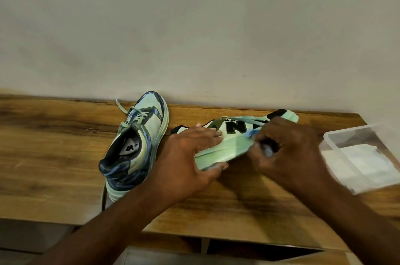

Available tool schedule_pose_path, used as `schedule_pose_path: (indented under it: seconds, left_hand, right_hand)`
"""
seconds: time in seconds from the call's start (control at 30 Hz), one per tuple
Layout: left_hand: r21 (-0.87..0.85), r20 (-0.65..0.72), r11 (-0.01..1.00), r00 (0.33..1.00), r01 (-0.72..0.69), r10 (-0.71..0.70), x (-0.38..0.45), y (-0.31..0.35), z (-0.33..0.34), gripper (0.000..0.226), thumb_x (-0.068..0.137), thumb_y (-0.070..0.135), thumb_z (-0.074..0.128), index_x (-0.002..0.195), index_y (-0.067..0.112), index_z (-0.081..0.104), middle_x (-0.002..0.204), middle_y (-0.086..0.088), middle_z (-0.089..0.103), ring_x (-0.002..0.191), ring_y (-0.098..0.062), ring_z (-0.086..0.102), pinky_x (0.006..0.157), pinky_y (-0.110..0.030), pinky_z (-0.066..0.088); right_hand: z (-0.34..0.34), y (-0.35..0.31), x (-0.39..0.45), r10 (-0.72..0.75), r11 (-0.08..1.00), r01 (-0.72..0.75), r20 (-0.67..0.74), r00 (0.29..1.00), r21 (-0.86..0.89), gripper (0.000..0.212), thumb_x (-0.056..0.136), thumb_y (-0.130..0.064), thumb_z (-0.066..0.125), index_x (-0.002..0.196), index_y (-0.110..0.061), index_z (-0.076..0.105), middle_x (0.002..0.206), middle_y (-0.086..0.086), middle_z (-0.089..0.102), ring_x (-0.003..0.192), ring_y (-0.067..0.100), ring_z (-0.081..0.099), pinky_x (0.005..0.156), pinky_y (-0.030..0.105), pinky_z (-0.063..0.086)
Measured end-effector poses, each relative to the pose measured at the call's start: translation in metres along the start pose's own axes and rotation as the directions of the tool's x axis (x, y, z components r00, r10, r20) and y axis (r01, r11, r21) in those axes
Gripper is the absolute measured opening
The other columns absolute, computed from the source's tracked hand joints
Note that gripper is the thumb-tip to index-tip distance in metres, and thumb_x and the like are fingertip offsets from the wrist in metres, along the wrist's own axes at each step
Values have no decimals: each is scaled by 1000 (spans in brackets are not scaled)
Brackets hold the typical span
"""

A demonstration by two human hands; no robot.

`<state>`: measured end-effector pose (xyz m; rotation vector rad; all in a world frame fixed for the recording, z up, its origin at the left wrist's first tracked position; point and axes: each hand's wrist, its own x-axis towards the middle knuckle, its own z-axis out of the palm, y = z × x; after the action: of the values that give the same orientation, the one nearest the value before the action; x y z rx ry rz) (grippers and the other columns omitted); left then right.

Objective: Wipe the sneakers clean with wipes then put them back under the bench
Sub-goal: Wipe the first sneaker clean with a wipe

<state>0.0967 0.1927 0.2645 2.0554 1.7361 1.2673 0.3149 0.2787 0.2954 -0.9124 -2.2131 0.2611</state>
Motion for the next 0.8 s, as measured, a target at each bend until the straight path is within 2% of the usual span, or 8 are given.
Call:
schedule_pose_path:
  seconds: [0.1,0.23,0.3,0.4,0.5,0.6,0.7,0.8]
  left_hand:
    - [-2,-25,1000,1000,2,-2,0,0,2,53,73,36,91,121,17,78,127,9,73,122,3,64,116,-38,46]
    - [12,-24,1000,1000,-14,15,-1,-1,4,51,72,30,85,121,16,79,127,7,74,121,1,65,116,-40,46]
    - [5,-1,1000,1000,-22,22,-1,-1,3,52,72,28,85,123,15,77,128,6,73,123,0,64,117,-42,45]
    - [-9,-12,1000,1000,-19,19,-1,0,1,53,72,30,92,121,16,78,128,7,73,123,2,64,117,-41,45]
    - [-2,-35,1000,999,-24,24,-1,1,4,53,71,34,92,119,16,79,127,8,74,122,4,64,116,-38,46]
    - [-2,-35,1000,999,-17,16,-2,0,5,51,71,30,89,120,16,79,126,7,74,121,2,65,115,-41,47]
    - [14,-6,999,1000,-31,31,-2,0,4,52,72,26,87,122,16,78,128,7,74,123,1,64,116,-41,46]
    - [-9,-13,1000,1000,-9,9,-2,0,2,53,72,33,89,122,18,78,129,10,72,123,4,63,117,-39,45]
  right_hand:
    - [1,5,3,34,998,-39,-87,996,-53,11,76,-5,83,85,-11,78,84,1,70,70,10,59,62,24,49]
    - [28,-26,-14,-92,994,88,59,994,64,16,79,-8,79,94,-12,77,91,-1,67,77,7,59,64,23,54]
    - [27,-26,-16,-139,988,131,105,985,86,12,78,-14,78,90,-12,76,89,-2,66,75,8,59,62,25,55]
    - [9,-5,-7,-37,999,38,-17,999,24,10,75,-16,82,77,-14,72,78,-5,64,66,6,55,57,24,50]
    - [6,2,-2,16,999,-21,-122,992,-40,12,75,-8,84,81,-10,74,80,0,67,68,10,58,59,28,53]
    - [22,-17,-10,-33,999,33,-13,999,42,15,77,-10,82,91,-12,76,90,-2,66,76,8,59,64,28,56]
    - [25,-26,-15,-135,986,120,130,982,115,9,78,-23,74,84,-16,73,85,-6,63,71,6,57,59,27,53]
    - [9,-4,-2,-42,999,41,16,999,35,13,76,-20,80,74,-17,67,76,-7,61,65,7,54,56,33,52]
